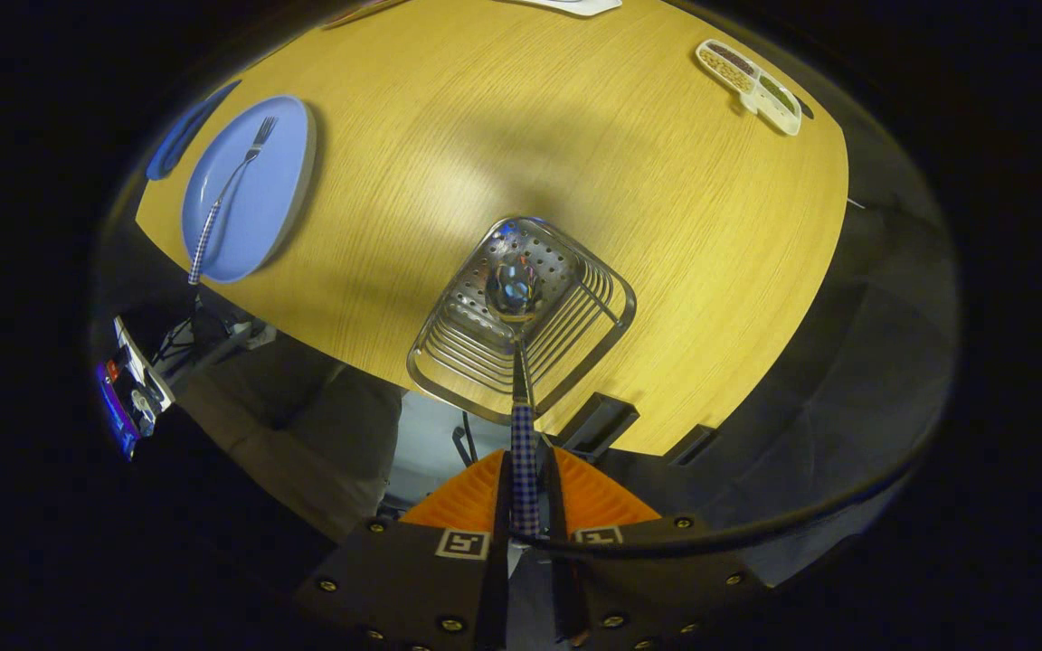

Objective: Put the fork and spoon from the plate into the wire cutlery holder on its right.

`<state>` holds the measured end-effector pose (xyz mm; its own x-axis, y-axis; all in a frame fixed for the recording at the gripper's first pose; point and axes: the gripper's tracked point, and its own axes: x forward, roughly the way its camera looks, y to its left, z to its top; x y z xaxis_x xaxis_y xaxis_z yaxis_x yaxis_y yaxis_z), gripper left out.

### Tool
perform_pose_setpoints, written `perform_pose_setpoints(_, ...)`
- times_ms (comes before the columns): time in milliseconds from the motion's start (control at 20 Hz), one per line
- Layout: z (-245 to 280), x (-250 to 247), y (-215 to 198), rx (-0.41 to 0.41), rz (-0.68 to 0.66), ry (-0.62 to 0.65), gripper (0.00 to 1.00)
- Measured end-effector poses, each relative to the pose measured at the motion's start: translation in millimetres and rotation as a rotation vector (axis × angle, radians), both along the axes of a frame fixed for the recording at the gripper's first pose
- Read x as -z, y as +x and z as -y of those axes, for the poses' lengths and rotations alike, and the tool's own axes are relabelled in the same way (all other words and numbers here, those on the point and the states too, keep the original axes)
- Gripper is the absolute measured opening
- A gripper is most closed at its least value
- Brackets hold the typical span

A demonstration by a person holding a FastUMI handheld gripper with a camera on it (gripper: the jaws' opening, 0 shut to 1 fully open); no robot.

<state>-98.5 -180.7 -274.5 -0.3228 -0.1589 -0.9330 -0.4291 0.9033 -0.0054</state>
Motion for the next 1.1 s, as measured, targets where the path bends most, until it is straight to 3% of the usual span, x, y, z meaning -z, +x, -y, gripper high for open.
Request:
perform_pose_setpoints(550, 7, -20, -1, 0.095, 0.084, 0.015, 0.45)
perform_pose_setpoints(650, 7, -25, -10, 0.132, 0.113, 0.032, 0.56)
perform_pose_setpoints(1100, -3, -45, -76, 0.336, 0.232, 0.101, 0.59)
